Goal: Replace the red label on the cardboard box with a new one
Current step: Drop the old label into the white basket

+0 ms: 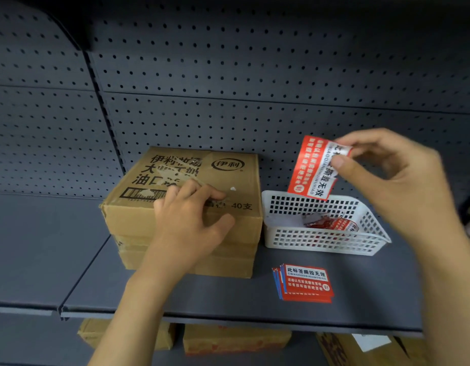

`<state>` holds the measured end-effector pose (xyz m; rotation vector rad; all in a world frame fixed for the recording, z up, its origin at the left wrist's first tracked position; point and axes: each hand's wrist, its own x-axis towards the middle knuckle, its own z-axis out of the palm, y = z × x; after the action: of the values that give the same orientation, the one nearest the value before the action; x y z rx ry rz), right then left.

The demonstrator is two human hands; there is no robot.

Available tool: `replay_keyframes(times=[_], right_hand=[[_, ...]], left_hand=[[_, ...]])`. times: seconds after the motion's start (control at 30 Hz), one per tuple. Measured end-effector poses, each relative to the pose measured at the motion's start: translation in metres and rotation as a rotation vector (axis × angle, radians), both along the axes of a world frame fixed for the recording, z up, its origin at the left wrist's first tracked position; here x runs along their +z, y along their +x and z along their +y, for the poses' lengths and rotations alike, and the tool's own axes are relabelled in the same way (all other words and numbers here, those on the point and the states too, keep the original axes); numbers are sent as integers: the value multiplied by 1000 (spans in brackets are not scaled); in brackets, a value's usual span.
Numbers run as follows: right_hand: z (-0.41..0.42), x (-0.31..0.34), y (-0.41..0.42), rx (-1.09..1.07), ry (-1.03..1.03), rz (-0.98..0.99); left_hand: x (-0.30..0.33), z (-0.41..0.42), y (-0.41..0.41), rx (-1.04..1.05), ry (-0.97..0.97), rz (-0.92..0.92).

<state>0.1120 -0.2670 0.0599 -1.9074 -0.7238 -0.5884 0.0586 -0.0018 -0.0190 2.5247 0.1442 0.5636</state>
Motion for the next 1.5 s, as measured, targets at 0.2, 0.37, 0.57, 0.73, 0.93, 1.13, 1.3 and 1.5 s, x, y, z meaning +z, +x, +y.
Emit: replay_keyframes(times=[0.2, 0.37, 0.57, 0.73, 0.93, 1.13, 1.3, 1.5], right_hand=[[16, -6, -5, 26, 38, 124], [25, -4, -8, 57, 52, 139], [24, -6, -13, 76, 67, 164], [6, -10, -9, 42, 159, 224], [-3, -25, -7, -161, 93, 16], [-22, -37, -6, -304, -264, -200], [-30, -37, -1, -354, -379, -252], [-35, -41, 12, -403, -401, -254]], left_hand=[[19, -2, 1, -84, -247, -7], [33, -38, 0, -248, -589, -199], [38, -64, 11, -344, -592, -305], [39, -79, 13, -430, -693, -258], [43, -101, 17, -432, -662, -252], [47, -115, 25, -455, -759, -225], [54, -121, 29, -488, -856, -122], [59, -120, 35, -392, -509, -66]])
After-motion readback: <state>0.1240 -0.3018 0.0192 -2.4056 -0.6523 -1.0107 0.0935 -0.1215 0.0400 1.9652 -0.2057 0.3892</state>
